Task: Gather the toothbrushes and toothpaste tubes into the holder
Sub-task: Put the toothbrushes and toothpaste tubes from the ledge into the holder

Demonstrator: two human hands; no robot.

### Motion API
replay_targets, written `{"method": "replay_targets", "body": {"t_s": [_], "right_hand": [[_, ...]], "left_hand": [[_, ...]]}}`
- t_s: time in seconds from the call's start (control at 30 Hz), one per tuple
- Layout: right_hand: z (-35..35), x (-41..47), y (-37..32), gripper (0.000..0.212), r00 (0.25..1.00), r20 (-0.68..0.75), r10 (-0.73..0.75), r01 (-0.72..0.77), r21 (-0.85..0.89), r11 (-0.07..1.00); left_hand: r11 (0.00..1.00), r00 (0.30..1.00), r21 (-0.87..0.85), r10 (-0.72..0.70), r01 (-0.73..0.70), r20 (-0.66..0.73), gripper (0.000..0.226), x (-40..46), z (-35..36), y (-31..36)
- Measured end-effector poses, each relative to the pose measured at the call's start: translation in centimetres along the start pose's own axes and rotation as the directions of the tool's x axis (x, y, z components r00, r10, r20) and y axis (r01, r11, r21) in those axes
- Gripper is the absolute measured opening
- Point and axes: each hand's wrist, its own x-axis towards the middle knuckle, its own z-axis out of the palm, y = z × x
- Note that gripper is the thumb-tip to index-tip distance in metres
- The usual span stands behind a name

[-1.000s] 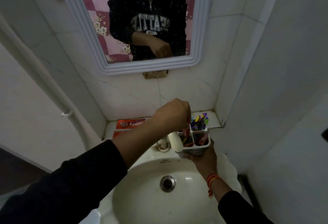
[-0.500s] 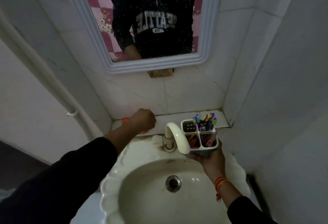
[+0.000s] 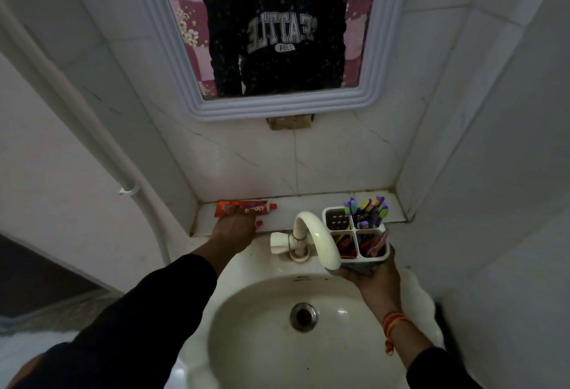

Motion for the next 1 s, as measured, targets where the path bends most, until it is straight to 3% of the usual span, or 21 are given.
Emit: {"method": "replay_targets", "body": {"t_s": [0.13,0.23,0.37,0.57,0.77,0.9,1.0], "right_hand": [[0.1,-0.1,-0.3,0.120,1.000,-0.001,-0.008,0.008,-0.005,1.000],[0.1,-0.1,-0.2,0.122,1.000,-0.003,-0.013,0.013,-0.032,0.999],[0.1,-0.1,-0.4,0.113,0.999,0.012,-0.029,0.030,-0.027,0.999],[0.1,-0.2,-0.9,0.099,1.000,0.005,0.007,-0.007,0.002,1.000],[0.2,-0.6,-2.0,0.077,0.999,0.007,0.048,-0.049,0.072,0.996],[0.4,-0.7,-1.4,0.098,1.000,-0.001,-0.014,0.014,-0.026,1.000],[0.2,-0.3,-1.1,0.093,1.000,-0.003,-0.006,0.006,0.026,1.000]], "left_hand": [[0.979,0.998,-0.199,0.032,-0.042,-0.051,0.036,-0.8,-2.0,0.1],[0.932,1.000,-0.361,0.027,-0.026,0.000,0.044,-1.4,-4.2,0.7],[0.948,0.992,-0.308,0.102,-0.076,0.069,0.049,-1.5,-8.2,2.5],[0.842,0.962,-0.475,0.180,-0.258,-0.203,0.040,-4.1,-15.2,6.4],[0.890,0.952,-0.346,0.306,-0.297,-0.029,0.043,-4.6,-17.5,12.7],[0.917,0.943,-0.227,0.330,-0.327,-0.025,0.036,-3.9,-16.3,15.5],[0.915,0.939,-0.235,0.342,-0.329,0.018,0.028,-3.5,-14.6,16.8]]}}
